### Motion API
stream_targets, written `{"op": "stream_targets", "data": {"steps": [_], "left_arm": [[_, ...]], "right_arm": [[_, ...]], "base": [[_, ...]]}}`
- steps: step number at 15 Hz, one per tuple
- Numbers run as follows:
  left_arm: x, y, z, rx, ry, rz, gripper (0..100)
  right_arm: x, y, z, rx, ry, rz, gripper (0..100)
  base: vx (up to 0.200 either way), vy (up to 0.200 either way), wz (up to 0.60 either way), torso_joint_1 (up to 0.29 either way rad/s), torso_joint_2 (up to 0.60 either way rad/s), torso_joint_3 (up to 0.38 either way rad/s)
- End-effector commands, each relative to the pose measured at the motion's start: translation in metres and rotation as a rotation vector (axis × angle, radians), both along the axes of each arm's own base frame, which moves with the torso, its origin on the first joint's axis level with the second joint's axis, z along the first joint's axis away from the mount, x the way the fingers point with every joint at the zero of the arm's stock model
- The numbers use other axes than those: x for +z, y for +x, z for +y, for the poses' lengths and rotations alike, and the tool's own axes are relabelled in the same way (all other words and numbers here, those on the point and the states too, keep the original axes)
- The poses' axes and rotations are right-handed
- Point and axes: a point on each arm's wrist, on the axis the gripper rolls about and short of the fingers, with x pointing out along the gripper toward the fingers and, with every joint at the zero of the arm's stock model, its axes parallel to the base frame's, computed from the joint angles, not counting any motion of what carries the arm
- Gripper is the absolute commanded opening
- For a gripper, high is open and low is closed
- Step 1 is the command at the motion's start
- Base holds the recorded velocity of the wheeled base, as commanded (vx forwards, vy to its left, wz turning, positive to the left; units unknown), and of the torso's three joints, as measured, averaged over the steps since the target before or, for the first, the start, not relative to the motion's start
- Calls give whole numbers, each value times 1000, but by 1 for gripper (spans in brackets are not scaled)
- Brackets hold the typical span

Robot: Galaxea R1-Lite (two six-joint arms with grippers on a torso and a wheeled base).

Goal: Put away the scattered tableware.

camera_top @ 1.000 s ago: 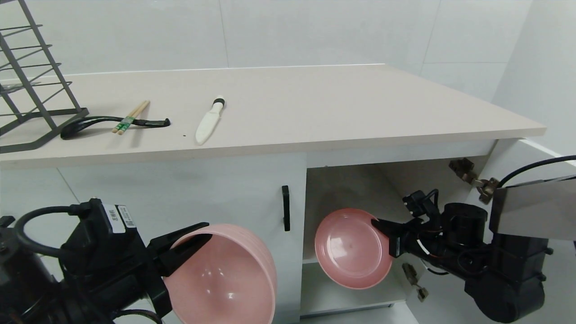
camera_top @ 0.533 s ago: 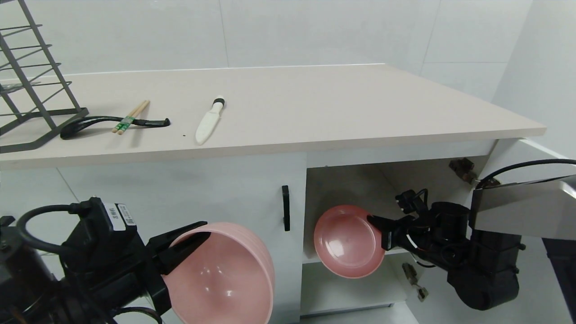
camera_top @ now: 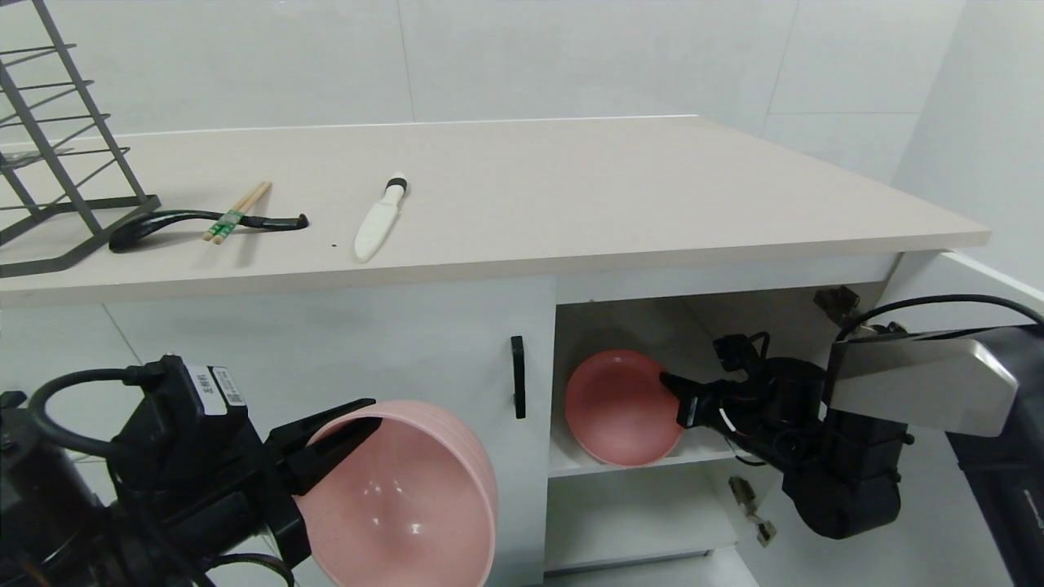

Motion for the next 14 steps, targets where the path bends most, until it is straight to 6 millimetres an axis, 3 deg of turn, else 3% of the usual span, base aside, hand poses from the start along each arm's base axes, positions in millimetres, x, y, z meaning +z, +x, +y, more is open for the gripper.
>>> {"op": "stream_targets", "data": {"steps": [1, 6, 10, 14], "left_arm": [[-1, 0, 0, 0, 3, 5, 0], [-3, 2, -1, 0, 9, 16, 0], [-3, 2, -1, 0, 9, 16, 0], [-4, 2, -1, 0, 10, 18, 0]], "right_arm": [[-10, 3, 3, -4, 13, 18, 0], [-16, 3, 5, -4, 9, 28, 0], [-22, 19, 15, -75, 48, 1, 0], [-28, 21, 21, -73, 48, -3, 0]], "base": [[0, 0, 0, 0, 0, 0], [0, 0, 0, 0, 0, 0], [0, 0, 0, 0, 0, 0], [0, 0, 0, 0, 0, 0]]}}
